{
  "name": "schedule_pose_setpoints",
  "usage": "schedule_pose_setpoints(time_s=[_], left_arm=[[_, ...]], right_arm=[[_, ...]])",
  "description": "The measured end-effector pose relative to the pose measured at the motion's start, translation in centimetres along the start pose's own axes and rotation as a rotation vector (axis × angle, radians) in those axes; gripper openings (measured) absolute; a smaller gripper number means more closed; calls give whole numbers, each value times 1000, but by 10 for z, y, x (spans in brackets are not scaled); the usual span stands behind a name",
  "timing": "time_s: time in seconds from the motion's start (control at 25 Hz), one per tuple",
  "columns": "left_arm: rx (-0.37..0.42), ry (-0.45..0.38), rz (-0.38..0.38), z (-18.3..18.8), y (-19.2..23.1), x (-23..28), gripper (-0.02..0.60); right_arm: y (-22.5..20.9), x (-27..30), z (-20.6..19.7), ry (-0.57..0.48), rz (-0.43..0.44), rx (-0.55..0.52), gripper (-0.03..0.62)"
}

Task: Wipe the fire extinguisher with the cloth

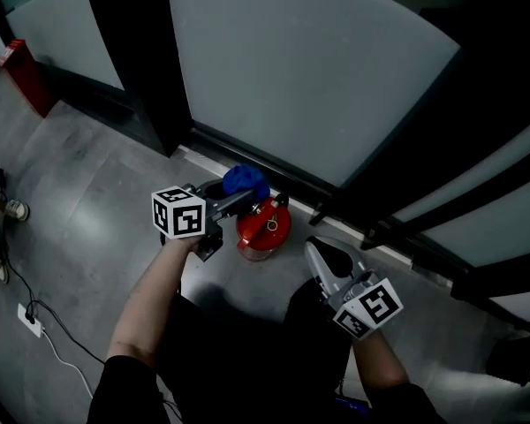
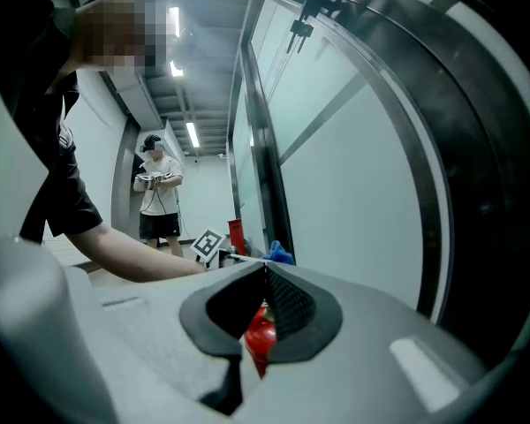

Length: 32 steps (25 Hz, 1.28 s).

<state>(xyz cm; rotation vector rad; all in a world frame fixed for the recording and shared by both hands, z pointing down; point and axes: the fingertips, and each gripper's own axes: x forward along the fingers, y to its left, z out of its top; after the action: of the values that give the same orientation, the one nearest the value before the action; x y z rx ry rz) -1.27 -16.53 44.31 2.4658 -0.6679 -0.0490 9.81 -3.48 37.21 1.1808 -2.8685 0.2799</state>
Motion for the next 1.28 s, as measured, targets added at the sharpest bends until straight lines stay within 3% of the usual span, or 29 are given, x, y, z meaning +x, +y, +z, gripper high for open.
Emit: schedule_pose_setpoints(time_s=[0.12,0.28,0.6,1.0,1.16,1.28], left_arm=[[-75,-1,4,-21,10,-8,175],[-155,-86,-14,-34,11,-28,169],[-153,-145,-15,-51,-16,-52,169],[-212,-131,-25,-75,-35,-65,169],[-311,-149,-44,-84,-37,-72,168],[-480,-212,-83,-94,-40,-73,168]], right_arm=[[-6,-9,-2,-2,-33,6,5],[-6,-8,-7,15,-31,19,5],[7,19,-6,10,30,18,5],[16,33,-5,-10,63,15,5],[13,30,-7,-8,56,17,5],[9,29,-9,-12,46,26,5]])
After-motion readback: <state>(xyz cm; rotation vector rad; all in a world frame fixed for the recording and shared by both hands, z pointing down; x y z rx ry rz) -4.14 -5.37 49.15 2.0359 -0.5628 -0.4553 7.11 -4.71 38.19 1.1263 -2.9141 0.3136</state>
